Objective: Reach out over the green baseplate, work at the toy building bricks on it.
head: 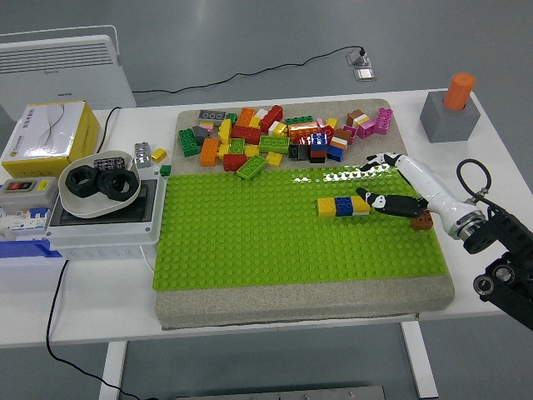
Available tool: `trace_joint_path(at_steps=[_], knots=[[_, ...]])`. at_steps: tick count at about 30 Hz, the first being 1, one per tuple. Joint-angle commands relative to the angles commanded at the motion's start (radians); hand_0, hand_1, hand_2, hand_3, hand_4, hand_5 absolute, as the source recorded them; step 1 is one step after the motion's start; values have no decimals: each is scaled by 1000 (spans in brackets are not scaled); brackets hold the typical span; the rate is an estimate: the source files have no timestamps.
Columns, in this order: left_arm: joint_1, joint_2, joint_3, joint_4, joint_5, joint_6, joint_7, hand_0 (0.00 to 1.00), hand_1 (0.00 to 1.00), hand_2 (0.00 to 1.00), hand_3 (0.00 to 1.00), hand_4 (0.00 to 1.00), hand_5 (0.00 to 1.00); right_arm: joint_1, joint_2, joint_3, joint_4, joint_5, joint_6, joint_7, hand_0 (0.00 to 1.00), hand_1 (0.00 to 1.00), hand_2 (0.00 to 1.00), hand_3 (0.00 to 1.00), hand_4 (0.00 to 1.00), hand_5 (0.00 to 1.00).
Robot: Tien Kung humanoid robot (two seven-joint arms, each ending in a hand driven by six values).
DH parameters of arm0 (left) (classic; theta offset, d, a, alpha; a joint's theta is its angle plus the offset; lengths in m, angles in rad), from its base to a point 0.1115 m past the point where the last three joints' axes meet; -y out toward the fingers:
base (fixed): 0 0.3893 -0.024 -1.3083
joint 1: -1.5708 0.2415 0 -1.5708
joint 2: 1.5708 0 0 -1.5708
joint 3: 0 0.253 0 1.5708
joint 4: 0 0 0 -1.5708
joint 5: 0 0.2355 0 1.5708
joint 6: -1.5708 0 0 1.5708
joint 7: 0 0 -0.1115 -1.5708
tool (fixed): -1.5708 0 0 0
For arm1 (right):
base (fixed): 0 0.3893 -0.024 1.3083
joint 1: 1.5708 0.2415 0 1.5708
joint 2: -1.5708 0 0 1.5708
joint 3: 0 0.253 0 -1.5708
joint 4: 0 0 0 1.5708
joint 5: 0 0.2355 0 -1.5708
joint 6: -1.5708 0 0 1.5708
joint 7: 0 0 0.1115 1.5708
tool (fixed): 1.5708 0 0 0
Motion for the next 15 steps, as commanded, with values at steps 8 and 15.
trace_joint_path(at_steps=[8, 15], knots=[[-1, 0, -5, 0, 4, 6, 1, 614, 420, 570, 704, 998, 998, -105, -87, 123, 20, -102, 60, -89, 853, 848, 830, 690, 709, 248], [-2, -1, -12, 0, 17, 7, 3, 614, 420, 571, 704, 998, 998, -139, -137, 163, 53, -193, 203, -182, 845, 835, 829, 717, 710, 203]])
